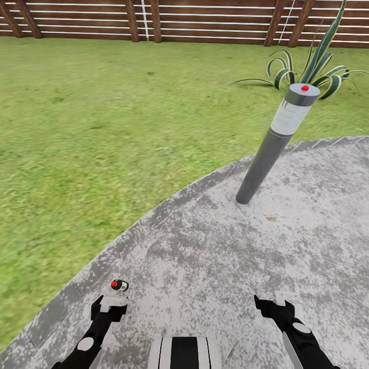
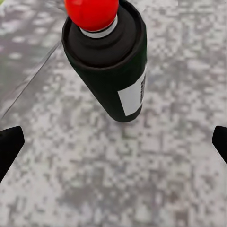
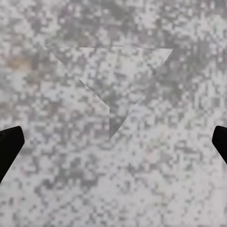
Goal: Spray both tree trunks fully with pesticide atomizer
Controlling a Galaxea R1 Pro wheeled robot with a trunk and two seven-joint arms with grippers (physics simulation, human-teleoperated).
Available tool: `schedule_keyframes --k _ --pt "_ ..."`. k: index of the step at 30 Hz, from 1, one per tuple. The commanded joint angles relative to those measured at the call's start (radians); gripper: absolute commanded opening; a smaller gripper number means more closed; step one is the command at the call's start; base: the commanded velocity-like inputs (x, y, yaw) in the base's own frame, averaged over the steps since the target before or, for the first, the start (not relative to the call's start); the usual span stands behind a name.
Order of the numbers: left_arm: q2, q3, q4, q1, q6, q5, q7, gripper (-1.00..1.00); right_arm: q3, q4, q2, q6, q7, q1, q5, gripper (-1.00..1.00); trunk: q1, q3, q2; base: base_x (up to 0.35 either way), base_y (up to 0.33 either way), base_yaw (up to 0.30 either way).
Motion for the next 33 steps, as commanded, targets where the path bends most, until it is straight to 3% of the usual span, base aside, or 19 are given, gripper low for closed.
schedule_keyframes --k 1,33 --pt "0.000 0.003 0.001 0.000 -0.004 -0.011 0.004 1.00 0.000 -0.002 0.000 0.005 0.000 0.000 -0.005 1.00 0.000 -0.001 0.000 0.005 0.000 0.000" --pt "0.000 0.000 0.002 0.000 -0.003 -0.011 0.004 1.00 0.000 -0.002 0.000 0.005 0.000 0.000 -0.005 1.00 0.000 -0.001 0.000 0.049 0.015 0.000"
